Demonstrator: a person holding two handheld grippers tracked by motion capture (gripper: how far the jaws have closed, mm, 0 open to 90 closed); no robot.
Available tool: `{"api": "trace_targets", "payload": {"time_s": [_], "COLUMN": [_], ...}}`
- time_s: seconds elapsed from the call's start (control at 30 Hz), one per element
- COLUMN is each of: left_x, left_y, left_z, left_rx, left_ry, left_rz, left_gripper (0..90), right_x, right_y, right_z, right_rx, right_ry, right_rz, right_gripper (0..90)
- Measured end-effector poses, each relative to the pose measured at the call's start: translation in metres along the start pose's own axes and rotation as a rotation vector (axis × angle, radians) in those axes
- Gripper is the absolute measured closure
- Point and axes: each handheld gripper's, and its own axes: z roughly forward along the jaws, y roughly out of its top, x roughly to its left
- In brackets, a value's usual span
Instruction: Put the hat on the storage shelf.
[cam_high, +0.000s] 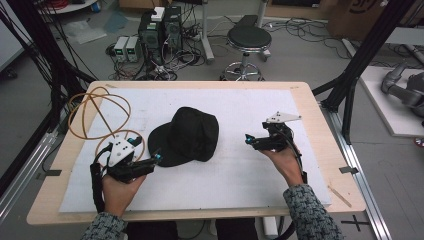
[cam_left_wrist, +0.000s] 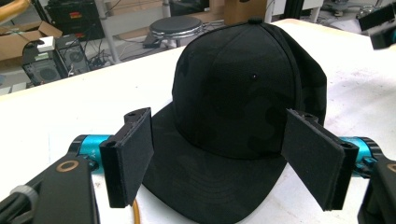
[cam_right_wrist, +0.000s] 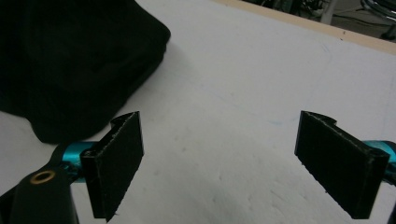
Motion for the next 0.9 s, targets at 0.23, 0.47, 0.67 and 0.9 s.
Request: {"api": "trace_targets", "payload": {"time_s": [0.23, 0.47, 0.67, 0.9], "left_x": [0.000, 0.002, 0.002, 0.002], "left_y": [0.000, 0.000, 0.000, -0.001], "left_z": [-0.003, -0.006, -0.010, -0.012], "left_rx": [-0.002, -0.006, -0.005, -0.007], "left_ry": [0.005, 0.012, 0.012, 0.013], "left_rz": [0.006, 0.002, 0.011, 0.009], "left_gripper": [26.0, 26.0, 26.1, 26.3], "right_x": [0.021, 0.056, 0.080, 0.091], "right_y": [0.035, 0.052, 0.058, 0.059], "right_z": [0.009, 0.038, 0.061, 0.077], "right_rx": [-0.179, -0.164, -0.150, -0.150], "right_ry": [0.137, 0.169, 0.210, 0.247], "right_rz": [0.109, 0.030, 0.019, 0.039], "right_gripper": [18.6, 21.4, 25.6, 30.5]}}
